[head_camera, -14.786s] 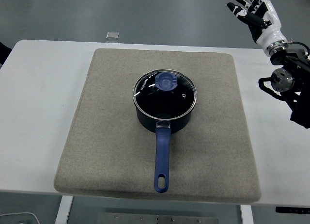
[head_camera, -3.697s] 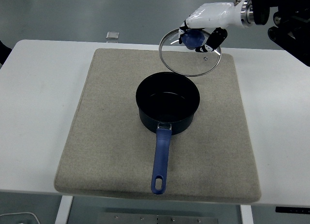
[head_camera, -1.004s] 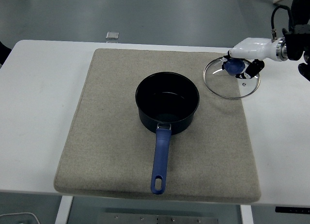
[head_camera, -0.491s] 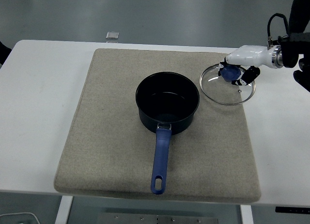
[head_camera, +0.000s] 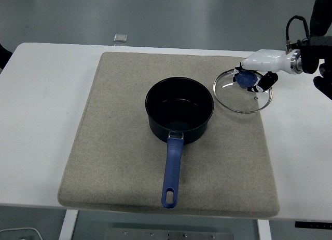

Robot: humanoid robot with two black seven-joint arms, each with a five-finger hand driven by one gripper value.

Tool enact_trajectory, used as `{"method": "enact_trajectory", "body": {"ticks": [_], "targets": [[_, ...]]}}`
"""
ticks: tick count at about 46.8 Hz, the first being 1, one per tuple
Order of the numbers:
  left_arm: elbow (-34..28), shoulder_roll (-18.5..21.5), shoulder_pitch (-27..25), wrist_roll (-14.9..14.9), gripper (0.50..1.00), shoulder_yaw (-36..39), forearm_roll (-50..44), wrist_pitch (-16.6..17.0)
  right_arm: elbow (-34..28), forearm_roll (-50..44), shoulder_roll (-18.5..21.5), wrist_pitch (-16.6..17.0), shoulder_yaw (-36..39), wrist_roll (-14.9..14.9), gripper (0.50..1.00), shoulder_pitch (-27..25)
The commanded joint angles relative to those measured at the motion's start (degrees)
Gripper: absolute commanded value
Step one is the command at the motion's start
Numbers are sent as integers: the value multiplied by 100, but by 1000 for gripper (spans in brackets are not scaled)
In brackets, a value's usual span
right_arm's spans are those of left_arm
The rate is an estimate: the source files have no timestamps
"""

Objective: Lift the pot lid and place it to the right of the pot.

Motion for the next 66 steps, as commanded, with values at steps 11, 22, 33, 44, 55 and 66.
{"method": "enact_trajectory", "body": {"ticks": [11,22,33,44,55,66], "targets": [[0,0,1,0,1000,0,-1,0,0,264,52,-8,0,1,500,-79],[0,0,1,0,1000,0,-1,0,-8,273,44,0,-9,1,500,-79],[0,0,1,0,1000,0,-1,0,0,422,44,44,44,1,642,-70],[0,0,1,0,1000,0,-1,0,9,677,52,53,9,1,903,-53],[0,0,1,0,1000,0,-1,0,9,677,44,53,0,1,903,-62],[0,0,1,0,1000,0,-1,0,9,677,35,44,9,1,903,-35]]}}
